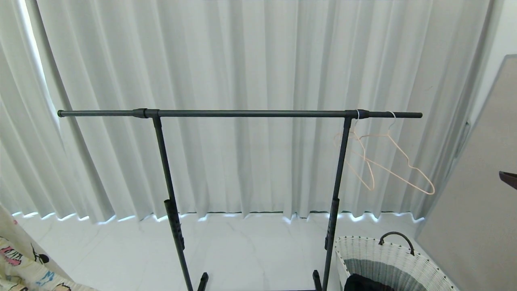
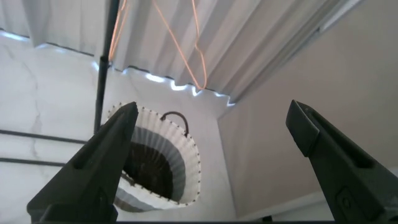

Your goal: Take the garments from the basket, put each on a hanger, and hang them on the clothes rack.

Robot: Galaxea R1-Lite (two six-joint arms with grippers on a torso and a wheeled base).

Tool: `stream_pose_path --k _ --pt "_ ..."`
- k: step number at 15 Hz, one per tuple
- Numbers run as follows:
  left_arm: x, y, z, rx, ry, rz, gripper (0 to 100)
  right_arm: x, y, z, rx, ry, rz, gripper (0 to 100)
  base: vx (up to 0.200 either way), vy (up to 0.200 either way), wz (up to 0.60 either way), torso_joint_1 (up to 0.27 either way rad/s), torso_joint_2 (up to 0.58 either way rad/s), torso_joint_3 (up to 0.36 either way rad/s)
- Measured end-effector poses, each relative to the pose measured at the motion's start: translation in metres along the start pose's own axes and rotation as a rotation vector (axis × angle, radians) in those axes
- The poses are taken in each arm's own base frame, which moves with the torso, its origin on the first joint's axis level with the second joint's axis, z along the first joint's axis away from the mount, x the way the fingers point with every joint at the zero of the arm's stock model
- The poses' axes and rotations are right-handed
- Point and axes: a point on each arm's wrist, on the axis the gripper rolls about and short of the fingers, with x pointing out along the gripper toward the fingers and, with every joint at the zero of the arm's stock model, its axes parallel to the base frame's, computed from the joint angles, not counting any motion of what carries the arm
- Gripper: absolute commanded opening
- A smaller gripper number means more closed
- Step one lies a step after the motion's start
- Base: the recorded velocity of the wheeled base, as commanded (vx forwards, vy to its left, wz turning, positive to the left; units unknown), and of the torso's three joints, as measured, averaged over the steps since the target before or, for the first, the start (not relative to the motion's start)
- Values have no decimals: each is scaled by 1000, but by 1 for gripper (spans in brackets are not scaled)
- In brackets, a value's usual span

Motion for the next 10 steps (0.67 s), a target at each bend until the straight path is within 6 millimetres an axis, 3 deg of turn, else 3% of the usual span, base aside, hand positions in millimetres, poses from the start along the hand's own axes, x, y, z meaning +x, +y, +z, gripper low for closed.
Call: stream_pose_path --k 6,10 --pt "-2 1 -1 -4 -7 1 0 2 1 -1 -1 4 7 100 0 -200 0 3 2 4" --pt "-1 1 -1 -5 -6 -1 0 7 2 -1 -4 19 17 100 0 0 0 0 0 0"
